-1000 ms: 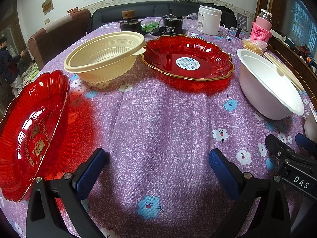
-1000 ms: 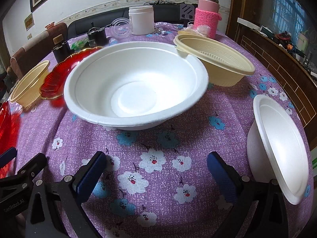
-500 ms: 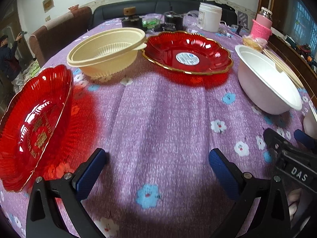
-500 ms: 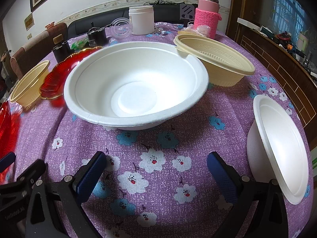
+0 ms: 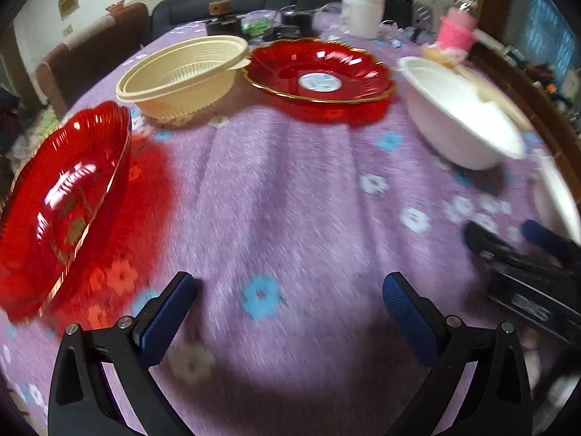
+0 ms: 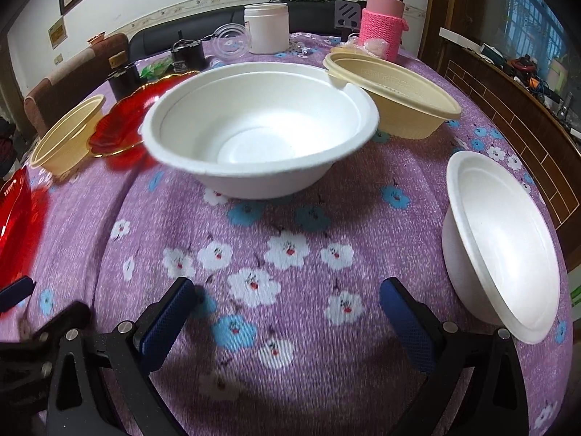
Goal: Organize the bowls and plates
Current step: 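Move the right gripper to the large red wedding plate and grasp its rim, then carry the large red plate and lower it flat onto the tablecloth, open right gripper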
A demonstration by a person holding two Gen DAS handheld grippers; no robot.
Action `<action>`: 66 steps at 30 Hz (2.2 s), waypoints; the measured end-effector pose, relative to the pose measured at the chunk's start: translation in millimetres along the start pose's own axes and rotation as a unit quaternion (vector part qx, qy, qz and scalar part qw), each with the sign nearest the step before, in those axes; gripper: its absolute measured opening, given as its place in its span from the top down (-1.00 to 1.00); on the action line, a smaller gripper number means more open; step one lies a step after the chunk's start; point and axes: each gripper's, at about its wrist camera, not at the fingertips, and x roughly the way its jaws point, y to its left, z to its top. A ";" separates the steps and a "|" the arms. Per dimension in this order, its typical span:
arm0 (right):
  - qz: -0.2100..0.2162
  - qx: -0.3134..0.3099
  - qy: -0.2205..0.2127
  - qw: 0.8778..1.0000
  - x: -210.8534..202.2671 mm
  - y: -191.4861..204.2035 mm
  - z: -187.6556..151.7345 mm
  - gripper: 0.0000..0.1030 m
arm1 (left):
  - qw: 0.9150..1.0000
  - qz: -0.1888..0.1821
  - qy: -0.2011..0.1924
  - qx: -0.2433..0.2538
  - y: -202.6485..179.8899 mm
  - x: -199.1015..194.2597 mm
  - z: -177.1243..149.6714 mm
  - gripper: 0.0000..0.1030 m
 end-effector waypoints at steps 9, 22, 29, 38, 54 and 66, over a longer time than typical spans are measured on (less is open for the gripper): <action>0.010 -0.019 0.001 1.000 -11.3 7.6 -15.4 -0.98 | 0.966 -0.014 -0.257 -0.014 40.0 -154.7 -44.9 -1.00; 0.122 -0.083 -0.218 0.965 -143.6 95.8 -0.1 -0.91 | 0.931 0.071 -0.346 -0.095 186.7 -262.6 -39.6 -1.00; 0.197 -0.109 -0.119 0.967 -104.0 161.5 18.6 -0.71 | 0.962 0.039 -0.230 -0.140 244.9 -208.1 -15.9 -1.00; 0.228 -0.098 -0.035 0.968 -38.2 204.5 20.1 -0.25 | 0.976 0.016 -0.116 -0.184 293.2 -115.3 5.3 -1.00; 0.240 -0.095 0.031 0.966 10.9 254.3 28.1 0.47 | 0.981 -0.025 -0.008 -0.191 304.4 -18.6 24.3 0.26; 0.237 -0.149 -0.024 0.960 -21.9 267.2 16.2 0.67 | 0.978 -0.020 -0.041 -0.203 307.7 -54.2 13.9 0.54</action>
